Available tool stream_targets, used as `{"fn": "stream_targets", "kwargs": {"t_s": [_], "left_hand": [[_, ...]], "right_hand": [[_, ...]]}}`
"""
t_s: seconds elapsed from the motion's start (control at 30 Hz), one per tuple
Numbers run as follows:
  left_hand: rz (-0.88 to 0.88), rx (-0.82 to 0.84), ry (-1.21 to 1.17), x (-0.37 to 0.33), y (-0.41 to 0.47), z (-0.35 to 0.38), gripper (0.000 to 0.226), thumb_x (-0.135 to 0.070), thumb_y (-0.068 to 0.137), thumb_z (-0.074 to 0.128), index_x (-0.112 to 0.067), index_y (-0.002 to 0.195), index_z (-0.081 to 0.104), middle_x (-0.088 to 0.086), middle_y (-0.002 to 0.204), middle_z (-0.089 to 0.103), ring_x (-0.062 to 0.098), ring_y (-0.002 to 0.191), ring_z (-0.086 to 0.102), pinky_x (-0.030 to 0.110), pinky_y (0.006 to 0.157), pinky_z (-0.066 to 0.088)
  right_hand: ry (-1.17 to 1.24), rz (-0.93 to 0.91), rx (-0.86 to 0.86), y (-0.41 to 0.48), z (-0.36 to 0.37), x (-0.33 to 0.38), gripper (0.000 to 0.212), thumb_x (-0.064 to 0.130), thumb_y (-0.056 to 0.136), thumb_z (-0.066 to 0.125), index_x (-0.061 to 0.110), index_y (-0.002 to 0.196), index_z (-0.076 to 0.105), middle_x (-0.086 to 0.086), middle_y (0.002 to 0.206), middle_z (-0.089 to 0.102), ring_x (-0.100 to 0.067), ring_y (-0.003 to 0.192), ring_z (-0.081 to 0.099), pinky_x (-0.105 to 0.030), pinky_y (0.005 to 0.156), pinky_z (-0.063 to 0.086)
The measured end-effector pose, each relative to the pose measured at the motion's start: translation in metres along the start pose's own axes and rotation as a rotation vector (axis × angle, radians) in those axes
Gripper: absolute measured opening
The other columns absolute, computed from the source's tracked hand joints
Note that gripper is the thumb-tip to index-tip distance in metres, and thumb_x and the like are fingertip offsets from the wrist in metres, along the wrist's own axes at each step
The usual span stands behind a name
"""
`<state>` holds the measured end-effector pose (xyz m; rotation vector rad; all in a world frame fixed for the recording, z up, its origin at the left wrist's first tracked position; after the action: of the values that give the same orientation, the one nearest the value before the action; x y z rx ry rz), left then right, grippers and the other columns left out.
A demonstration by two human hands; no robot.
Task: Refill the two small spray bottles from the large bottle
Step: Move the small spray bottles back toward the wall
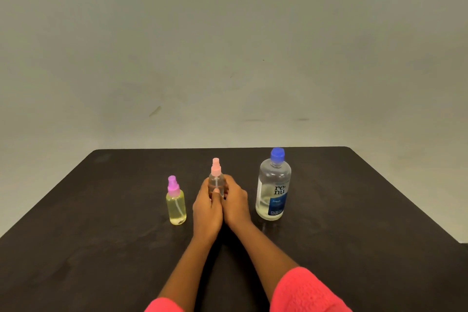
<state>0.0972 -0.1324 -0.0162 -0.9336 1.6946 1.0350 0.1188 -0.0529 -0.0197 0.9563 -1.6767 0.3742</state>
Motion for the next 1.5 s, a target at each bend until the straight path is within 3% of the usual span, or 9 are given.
{"fn": "stream_targets", "kwargs": {"t_s": [0.07,0.2,0.33,0.5,0.7,0.93,1.13,1.27,1.5], "left_hand": [[-0.061,0.014,-0.022,-0.001,0.009,0.003,0.033,-0.012,0.099,0.042,-0.020,0.129,0.054,-0.002,0.112,0.064,0.013,0.104,0.061,0.035,0.095,0.048],[-0.145,0.017,-0.058,0.002,0.030,0.010,0.024,-0.015,0.100,0.042,-0.024,0.118,0.055,-0.005,0.103,0.064,0.013,0.099,0.062,0.039,0.095,0.050],[-0.226,-0.027,-0.107,0.007,0.049,0.018,0.032,-0.018,0.099,0.047,-0.017,0.129,0.038,-0.004,0.100,0.058,0.016,0.096,0.060,0.038,0.091,0.051],[-0.223,-0.088,-0.187,0.008,0.064,0.027,0.023,-0.026,0.097,0.052,-0.022,0.119,0.050,0.000,0.107,0.060,0.013,0.096,0.060,0.035,0.089,0.051],[-0.244,-0.110,-0.242,0.013,0.089,0.037,0.041,-0.037,0.097,0.048,-0.020,0.135,0.050,-0.002,0.133,0.051,0.019,0.121,0.051,0.045,0.105,0.042],[-0.258,-0.101,-0.357,0.015,0.122,0.044,0.034,-0.031,0.100,0.045,-0.014,0.124,0.060,0.006,0.117,0.065,0.019,0.107,0.061,0.037,0.098,0.048],[-0.277,-0.116,-0.369,0.026,0.144,0.049,0.037,-0.031,0.101,0.042,-0.009,0.124,0.059,0.012,0.119,0.064,0.024,0.111,0.059,0.041,0.100,0.047],[-0.289,-0.121,-0.358,0.028,0.156,0.052,0.039,-0.033,0.101,0.041,-0.008,0.125,0.058,0.014,0.120,0.063,0.026,0.112,0.058,0.041,0.099,0.047],[-0.264,-0.117,-0.335,0.029,0.166,0.056,0.044,-0.039,0.101,0.038,-0.011,0.132,0.051,0.011,0.129,0.056,0.024,0.116,0.055,0.038,0.101,0.045]], "right_hand": [[-0.035,-0.024,-0.018,0.007,0.002,0.000,0.007,0.026,0.091,0.056,0.025,0.096,0.059,0.005,0.083,0.064,-0.009,0.077,0.062,-0.020,0.068,0.052],[0.080,0.053,-0.027,0.022,0.003,0.003,0.014,0.026,0.092,0.053,0.026,0.079,0.059,0.007,0.071,0.061,-0.003,0.063,0.057,-0.009,0.056,0.044],[0.423,0.317,-0.037,0.040,0.008,0.002,0.028,0.031,0.085,0.049,0.020,0.068,0.068,0.000,0.066,0.066,-0.016,0.067,0.062,-0.037,0.071,0.052],[0.331,0.256,-0.098,0.067,0.016,0.000,0.026,0.029,0.090,0.047,0.017,0.079,0.066,-0.007,0.082,0.068,-0.024,0.080,0.065,-0.043,0.078,0.053],[0.306,0.331,-0.137,0.106,0.022,-0.004,0.024,0.028,0.095,0.047,0.009,0.090,0.060,0.000,0.087,0.051,-0.009,0.068,0.052,-0.017,0.052,0.041],[-0.066,0.096,-0.180,0.138,0.034,-0.014,0.013,0.024,0.091,0.055,0.013,0.088,0.060,-0.003,0.091,0.057,-0.014,0.078,0.054,-0.015,0.059,0.038],[-0.048,0.129,-0.226,0.155,0.046,-0.022,0.010,0.022,0.083,0.062,0.022,0.077,0.054,-0.004,0.086,0.064,-0.023,0.082,0.060,-0.027,0.063,0.047],[-0.046,0.148,-0.216,0.166,0.042,-0.021,0.007,0.021,0.084,0.064,0.016,0.088,0.061,0.001,0.084,0.062,-0.015,0.076,0.058,-0.016,0.057,0.040],[-0.150,0.140,-0.248,0.181,0.044,-0.025,0.024,0.025,0.083,0.067,0.016,0.105,0.061,-0.005,0.106,0.058,-0.014,0.084,0.054,-0.022,0.067,0.043]]}}
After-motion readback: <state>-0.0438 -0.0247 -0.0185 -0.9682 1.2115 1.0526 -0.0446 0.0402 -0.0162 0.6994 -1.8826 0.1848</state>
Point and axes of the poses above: each hand's wrist, its own y-axis towards the middle knuckle, its own z-axis out of the palm, x = y × z, the point moved 2 cm from there along y, towards the middle knuckle
